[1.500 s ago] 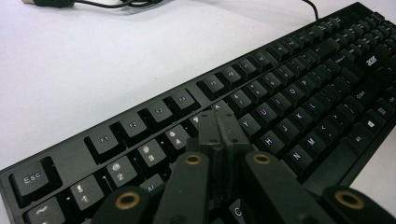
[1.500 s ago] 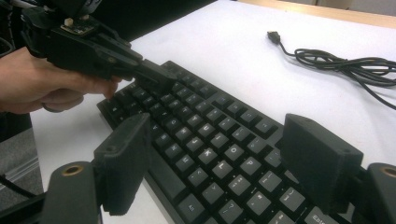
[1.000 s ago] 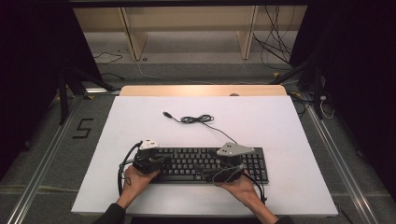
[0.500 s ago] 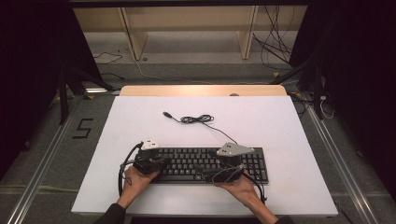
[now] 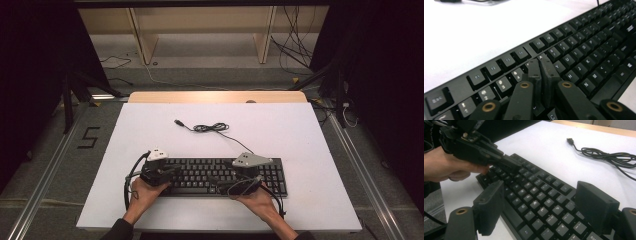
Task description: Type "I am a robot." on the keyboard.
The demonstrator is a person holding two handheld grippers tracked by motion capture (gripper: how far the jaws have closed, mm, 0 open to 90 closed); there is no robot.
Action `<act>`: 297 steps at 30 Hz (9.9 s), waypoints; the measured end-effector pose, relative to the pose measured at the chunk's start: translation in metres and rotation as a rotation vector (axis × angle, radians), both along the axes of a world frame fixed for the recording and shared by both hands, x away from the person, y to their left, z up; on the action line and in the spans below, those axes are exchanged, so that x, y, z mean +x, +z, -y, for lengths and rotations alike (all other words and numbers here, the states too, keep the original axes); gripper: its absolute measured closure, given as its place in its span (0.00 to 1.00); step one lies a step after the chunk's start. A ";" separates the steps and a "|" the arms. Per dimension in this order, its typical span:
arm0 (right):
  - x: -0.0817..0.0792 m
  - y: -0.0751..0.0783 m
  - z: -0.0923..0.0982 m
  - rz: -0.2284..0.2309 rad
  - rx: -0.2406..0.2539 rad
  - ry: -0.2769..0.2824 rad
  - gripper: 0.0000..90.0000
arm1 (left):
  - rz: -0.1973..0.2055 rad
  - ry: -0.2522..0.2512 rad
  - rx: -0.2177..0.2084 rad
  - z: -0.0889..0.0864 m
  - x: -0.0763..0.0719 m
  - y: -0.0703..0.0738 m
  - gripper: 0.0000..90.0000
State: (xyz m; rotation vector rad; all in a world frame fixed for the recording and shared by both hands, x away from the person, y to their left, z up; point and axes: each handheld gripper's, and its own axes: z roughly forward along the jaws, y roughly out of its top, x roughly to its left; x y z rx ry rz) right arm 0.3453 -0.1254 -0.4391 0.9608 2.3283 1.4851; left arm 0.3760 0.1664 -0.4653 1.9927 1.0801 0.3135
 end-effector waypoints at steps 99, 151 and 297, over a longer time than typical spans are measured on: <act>0.038 -0.017 -0.033 -0.094 -0.101 -0.016 0.68 | 0.130 0.035 -0.200 -0.040 -0.046 0.012 0.28; 0.022 -0.024 -0.079 -0.104 -0.144 0.136 1.00 | 0.147 0.074 -0.207 -0.048 -0.045 0.013 0.28; 0.044 -0.036 -0.051 -0.142 -0.284 -0.023 1.00 | 0.160 0.068 -0.213 -0.048 -0.046 0.014 0.28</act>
